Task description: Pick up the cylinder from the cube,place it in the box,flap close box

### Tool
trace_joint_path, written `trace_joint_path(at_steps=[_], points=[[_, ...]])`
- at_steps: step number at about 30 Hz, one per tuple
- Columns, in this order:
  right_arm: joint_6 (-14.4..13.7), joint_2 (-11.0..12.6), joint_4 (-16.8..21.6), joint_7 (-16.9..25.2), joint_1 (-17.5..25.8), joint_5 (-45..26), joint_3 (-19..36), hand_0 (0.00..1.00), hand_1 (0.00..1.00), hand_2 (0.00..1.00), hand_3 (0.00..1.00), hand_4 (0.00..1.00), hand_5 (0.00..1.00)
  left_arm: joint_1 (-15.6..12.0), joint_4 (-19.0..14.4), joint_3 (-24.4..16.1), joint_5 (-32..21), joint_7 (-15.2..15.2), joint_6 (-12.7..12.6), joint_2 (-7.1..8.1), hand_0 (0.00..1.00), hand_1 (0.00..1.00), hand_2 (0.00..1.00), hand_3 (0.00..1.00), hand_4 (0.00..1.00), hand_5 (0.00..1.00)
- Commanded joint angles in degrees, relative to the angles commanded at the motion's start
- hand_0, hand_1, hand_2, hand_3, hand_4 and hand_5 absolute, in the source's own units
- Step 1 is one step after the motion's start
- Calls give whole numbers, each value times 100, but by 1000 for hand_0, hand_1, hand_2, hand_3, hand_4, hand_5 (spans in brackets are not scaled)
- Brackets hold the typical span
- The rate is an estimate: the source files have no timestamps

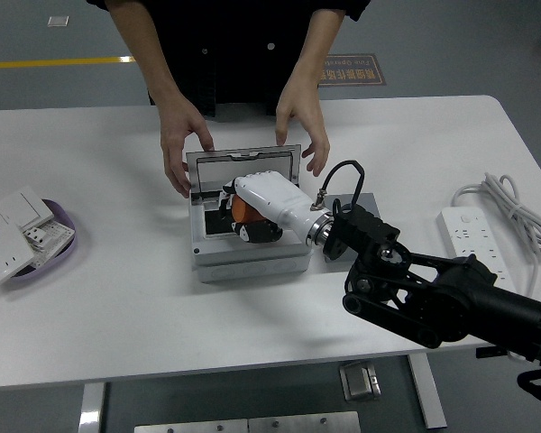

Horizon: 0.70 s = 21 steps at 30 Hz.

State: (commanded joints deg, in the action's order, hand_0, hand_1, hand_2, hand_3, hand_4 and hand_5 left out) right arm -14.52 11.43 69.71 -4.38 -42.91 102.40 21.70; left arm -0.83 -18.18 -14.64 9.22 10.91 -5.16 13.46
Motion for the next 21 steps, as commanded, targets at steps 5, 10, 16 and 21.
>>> trace_joint_path(at_steps=[5, 10, 16, 21], points=[[95, -21, -70, -30, -21, 164, -8, 770, 672, 642, 646, 422, 204, 3, -1, 2, 6, 0, 1, 2, 620, 641, 628, 634, 691, 245], [184, -32, -116, -53, -40, 265, 8, 829, 726, 704, 676, 648, 395, 6, -2, 2, 18, 1, 2, 4, 620, 641, 628, 634, 691, 247], [254, -29, -144, 27, -26, 215, 33, 854, 737, 717, 751, 859, 523, 12, -4, 18, 10, -7, 4, 4, 620, 641, 628, 634, 691, 246], [207, 28, -56, 132, 30, -189, 41, 863, 746, 724, 767, 967, 604, 12, -9, 68, -37, -34, 5, -3, 621, 641, 628, 634, 692, 247]])
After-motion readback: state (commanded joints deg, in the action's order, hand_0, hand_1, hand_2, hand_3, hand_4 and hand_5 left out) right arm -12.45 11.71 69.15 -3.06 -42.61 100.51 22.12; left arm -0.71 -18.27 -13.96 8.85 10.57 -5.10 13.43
